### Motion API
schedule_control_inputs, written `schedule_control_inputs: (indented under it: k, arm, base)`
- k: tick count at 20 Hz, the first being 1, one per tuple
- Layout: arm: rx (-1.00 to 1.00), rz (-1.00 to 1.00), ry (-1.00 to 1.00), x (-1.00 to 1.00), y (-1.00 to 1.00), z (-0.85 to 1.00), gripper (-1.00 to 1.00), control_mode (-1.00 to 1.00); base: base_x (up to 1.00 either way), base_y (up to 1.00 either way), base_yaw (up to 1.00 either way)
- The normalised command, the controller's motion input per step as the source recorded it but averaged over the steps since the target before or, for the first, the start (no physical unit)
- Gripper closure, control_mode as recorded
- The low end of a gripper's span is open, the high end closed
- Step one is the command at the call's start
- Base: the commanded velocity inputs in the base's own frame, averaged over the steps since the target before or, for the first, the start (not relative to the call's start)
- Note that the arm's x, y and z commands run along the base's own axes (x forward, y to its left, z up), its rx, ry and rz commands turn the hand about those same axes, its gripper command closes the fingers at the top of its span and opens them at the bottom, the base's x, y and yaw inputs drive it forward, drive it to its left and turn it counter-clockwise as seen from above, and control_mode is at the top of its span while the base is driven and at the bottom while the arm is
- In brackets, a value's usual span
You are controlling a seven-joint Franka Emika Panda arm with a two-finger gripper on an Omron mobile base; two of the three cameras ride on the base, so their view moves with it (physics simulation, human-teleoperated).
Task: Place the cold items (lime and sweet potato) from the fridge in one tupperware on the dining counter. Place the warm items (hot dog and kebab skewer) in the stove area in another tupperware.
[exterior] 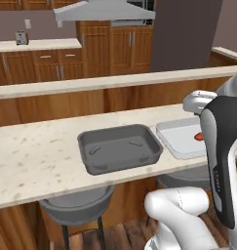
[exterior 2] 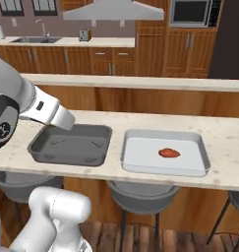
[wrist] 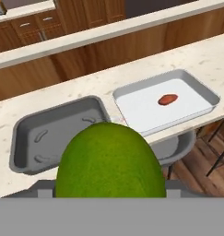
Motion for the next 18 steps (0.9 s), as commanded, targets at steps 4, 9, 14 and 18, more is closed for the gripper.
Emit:
schedule_control_inputs:
  k: [4,9,14,18]
  arm:
    - [0.0,0.0,0.0,0.0,0.0,0.0,1.0,1.0]
    - [0.0,0.0,0.0,0.0,0.0,0.0,1.0,1.0]
    - [0.0,0.0,0.0,0.0,0.0,0.0,1.0,1.0]
    - [0.04,0.15,0.12,0.42,-0.04,-0.29,1.0,-1.0]
  base:
    - [0.36,-1.0,0.04]
    - [0.69,-0.77,0.28]
    - [0.97,-0.11,0.32]
    - [0.43,0.0,0.14]
